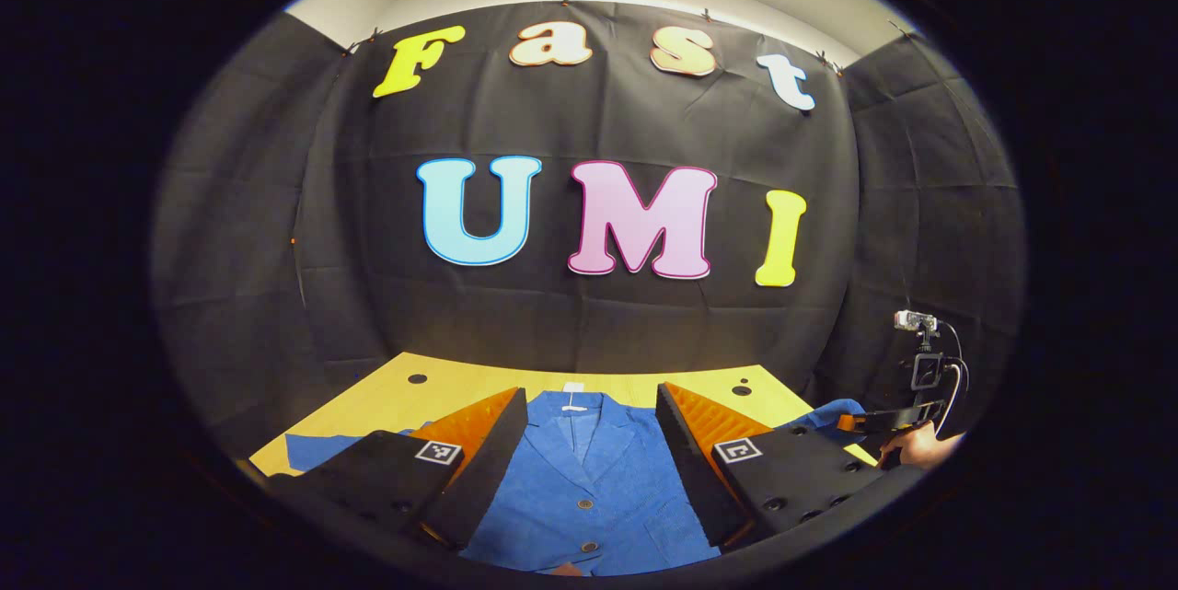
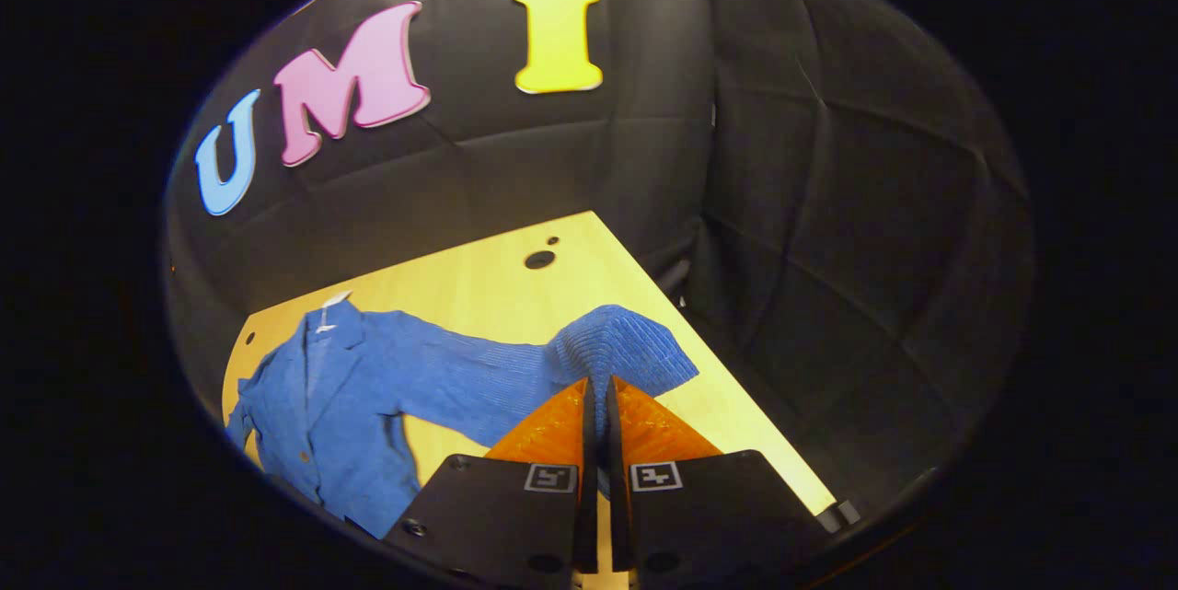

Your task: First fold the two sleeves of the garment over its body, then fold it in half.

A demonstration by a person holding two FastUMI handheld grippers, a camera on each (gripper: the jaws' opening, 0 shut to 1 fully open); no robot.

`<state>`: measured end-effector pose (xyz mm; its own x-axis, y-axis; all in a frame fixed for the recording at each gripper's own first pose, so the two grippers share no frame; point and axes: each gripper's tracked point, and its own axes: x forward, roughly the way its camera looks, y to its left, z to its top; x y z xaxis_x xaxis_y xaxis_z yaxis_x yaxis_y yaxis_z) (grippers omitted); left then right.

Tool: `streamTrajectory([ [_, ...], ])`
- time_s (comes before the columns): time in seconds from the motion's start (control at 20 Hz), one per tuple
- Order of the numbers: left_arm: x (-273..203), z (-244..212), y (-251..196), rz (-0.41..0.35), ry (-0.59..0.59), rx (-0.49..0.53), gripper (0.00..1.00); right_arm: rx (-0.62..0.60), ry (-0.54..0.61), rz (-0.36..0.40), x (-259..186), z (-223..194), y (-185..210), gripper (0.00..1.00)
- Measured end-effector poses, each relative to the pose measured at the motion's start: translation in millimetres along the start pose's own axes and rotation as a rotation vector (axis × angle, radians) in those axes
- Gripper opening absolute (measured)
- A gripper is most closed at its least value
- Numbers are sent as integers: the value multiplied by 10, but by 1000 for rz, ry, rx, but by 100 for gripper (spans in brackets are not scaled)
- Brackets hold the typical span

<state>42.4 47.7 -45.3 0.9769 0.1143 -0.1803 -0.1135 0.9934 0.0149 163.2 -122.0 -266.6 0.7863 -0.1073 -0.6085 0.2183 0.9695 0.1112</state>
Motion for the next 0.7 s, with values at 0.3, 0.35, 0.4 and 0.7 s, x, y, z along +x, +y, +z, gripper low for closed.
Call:
streamTrajectory([
  [0.3,-180,-113,1144,35,-9,-23,82,-91,-34,105,-718,203,1225,7],
  [0.35,-203,-167,1331,43,-1,-32,82,-80,-26,111,-798,206,1410,7],
  [0.4,-229,-197,1526,51,1,-39,82,-77,-20,112,-832,209,1579,7],
  [0.7,-367,-352,2354,97,3,-64,82,-182,-22,176,-912,149,2873,7],
])
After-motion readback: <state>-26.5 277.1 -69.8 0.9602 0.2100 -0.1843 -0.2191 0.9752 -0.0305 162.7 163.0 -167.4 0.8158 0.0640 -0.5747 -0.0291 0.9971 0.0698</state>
